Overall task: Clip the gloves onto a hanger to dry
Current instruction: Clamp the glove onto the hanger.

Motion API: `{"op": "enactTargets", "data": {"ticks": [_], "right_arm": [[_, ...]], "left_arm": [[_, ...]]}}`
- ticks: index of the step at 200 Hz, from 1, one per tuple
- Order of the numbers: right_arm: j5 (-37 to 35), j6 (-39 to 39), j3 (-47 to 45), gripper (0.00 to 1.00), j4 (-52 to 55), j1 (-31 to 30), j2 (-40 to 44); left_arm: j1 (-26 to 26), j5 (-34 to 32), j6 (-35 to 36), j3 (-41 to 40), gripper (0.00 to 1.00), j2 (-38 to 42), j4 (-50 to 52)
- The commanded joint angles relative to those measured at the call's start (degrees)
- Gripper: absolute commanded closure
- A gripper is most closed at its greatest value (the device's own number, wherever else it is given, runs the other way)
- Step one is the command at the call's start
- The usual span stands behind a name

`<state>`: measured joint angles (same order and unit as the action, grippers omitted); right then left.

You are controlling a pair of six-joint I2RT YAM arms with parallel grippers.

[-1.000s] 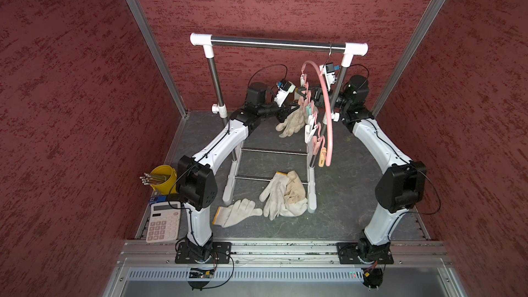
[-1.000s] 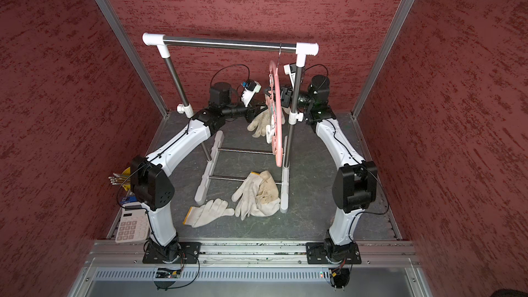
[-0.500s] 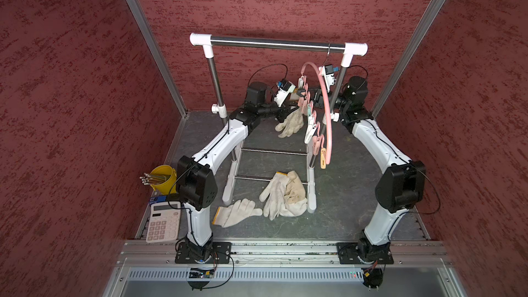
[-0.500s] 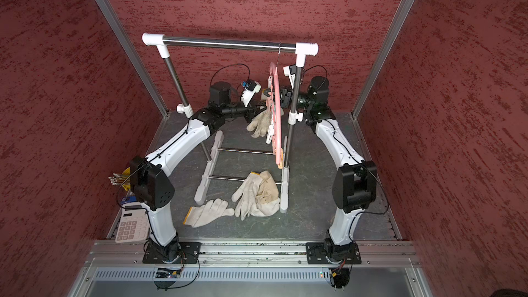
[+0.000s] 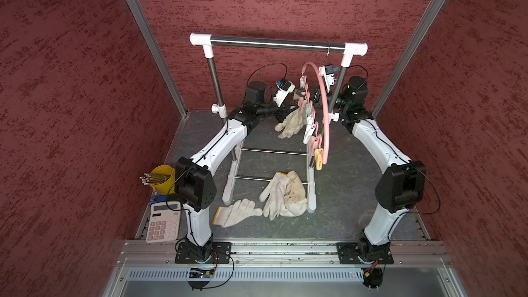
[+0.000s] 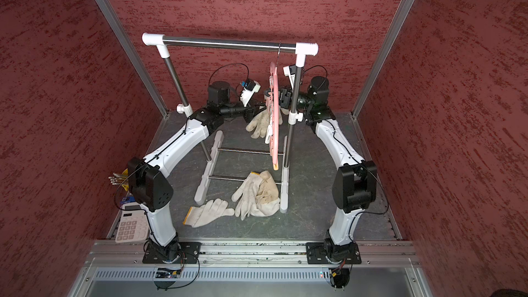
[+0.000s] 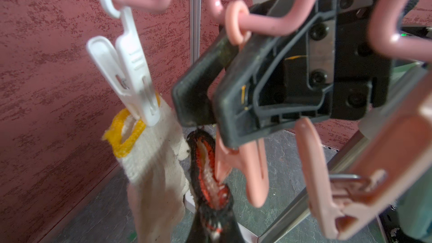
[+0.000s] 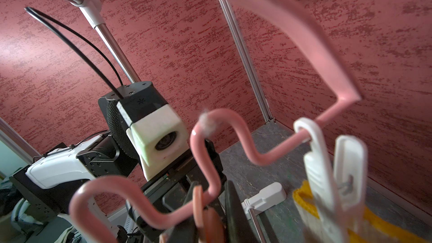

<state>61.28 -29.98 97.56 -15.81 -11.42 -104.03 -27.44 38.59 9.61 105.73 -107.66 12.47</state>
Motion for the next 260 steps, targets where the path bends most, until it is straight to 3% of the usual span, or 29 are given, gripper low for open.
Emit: {"op": "enactTargets", "data": {"ticks": [1,152,260], "right_arm": [[-1.4,0.5,0.3,1.0,-0.5,-0.9,0.8],[-2.7,0.5,1.8,1.0,-0.9,-0.5,1.0],[0.5,-1.7,1.2,1.0,-0.7,-0.4,1.2]], "left_arm": [[-0.5,2.4,0.9,-0.9,1.0,3.7,-0.6],[-0.8,5.3,2.7,-6.8,1.0,6.8,-0.3],[1.1,4.7,3.5,-4.1,1.0,3.6,-2.4]]}}
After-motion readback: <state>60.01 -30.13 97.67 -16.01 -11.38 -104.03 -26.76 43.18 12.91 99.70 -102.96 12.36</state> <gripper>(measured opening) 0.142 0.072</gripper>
